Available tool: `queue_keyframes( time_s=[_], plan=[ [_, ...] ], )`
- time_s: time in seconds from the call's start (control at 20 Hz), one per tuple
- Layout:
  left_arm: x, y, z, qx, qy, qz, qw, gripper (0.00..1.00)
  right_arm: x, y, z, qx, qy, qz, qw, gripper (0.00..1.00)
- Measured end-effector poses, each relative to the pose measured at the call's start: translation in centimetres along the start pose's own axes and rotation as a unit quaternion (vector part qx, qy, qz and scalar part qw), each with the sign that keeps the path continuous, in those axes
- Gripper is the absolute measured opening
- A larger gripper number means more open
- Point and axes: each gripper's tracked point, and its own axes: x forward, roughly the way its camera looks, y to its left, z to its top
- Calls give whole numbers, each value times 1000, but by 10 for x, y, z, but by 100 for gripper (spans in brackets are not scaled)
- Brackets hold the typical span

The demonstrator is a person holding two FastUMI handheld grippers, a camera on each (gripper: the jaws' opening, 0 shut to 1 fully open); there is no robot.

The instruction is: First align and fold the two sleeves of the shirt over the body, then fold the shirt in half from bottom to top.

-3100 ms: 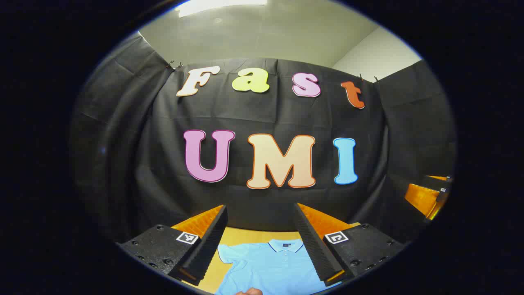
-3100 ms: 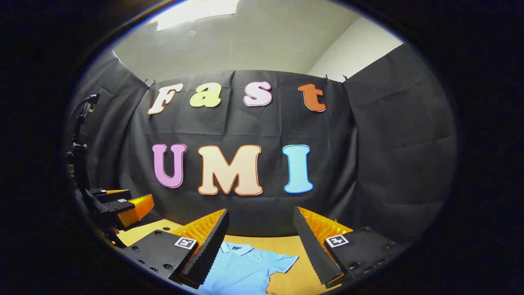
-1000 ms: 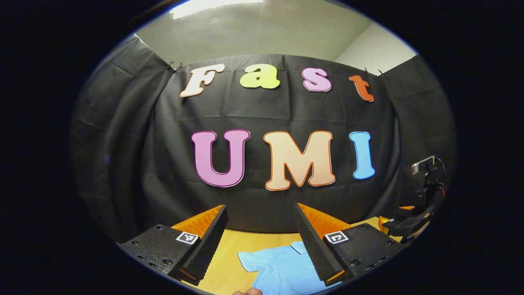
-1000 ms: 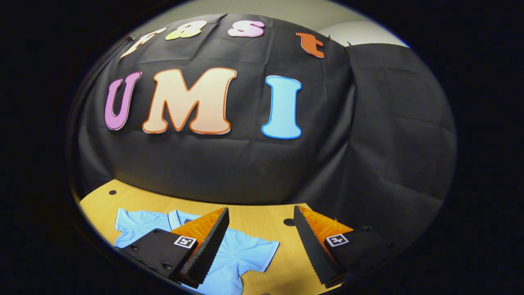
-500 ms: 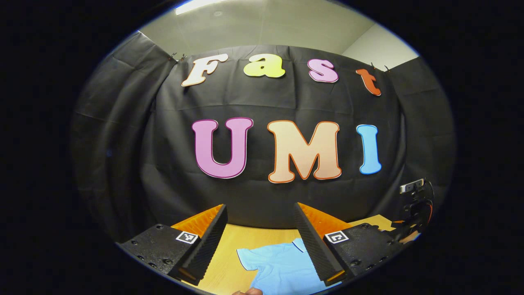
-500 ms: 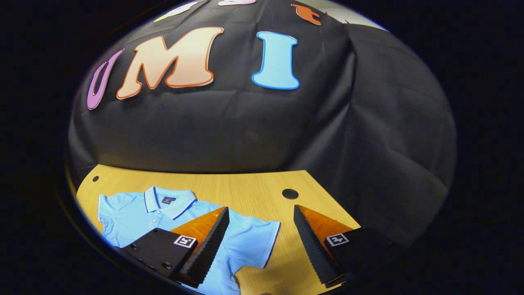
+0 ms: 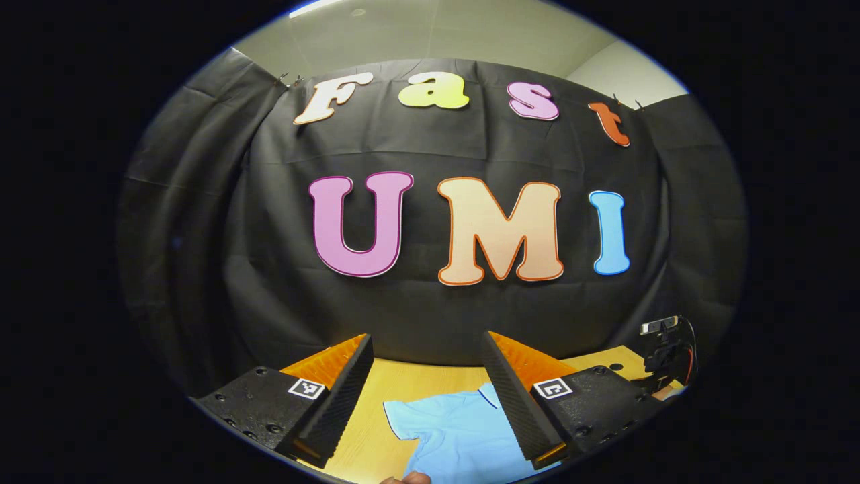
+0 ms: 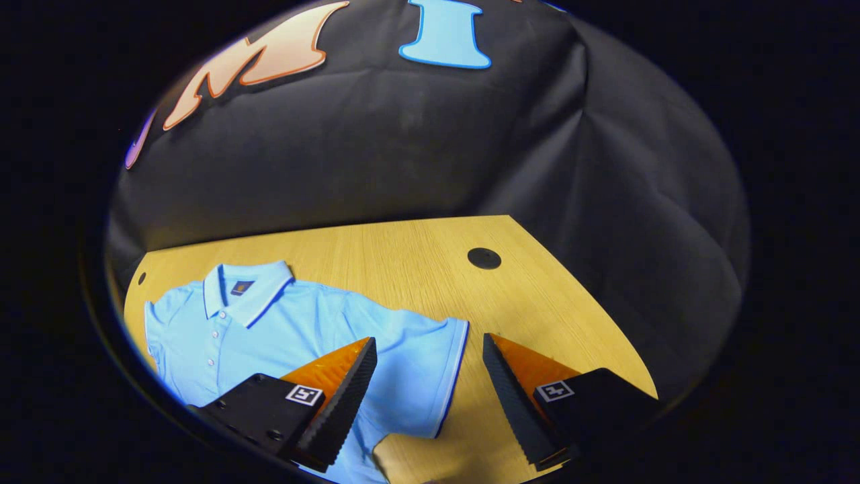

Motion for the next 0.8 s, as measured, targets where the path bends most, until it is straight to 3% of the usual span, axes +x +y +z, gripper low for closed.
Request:
queue_keyframes(
  time_s=[0.5, 0.8],
  plan=[
    [6, 2, -7, 5, 14, 1, 1000, 96, 28, -10, -39, 37, 71, -12, 997, 100],
    [8, -2, -12, 3, 22, -2, 1000, 96, 30, -7, -40, 56, 71, 5, 996, 97]
  ],
)
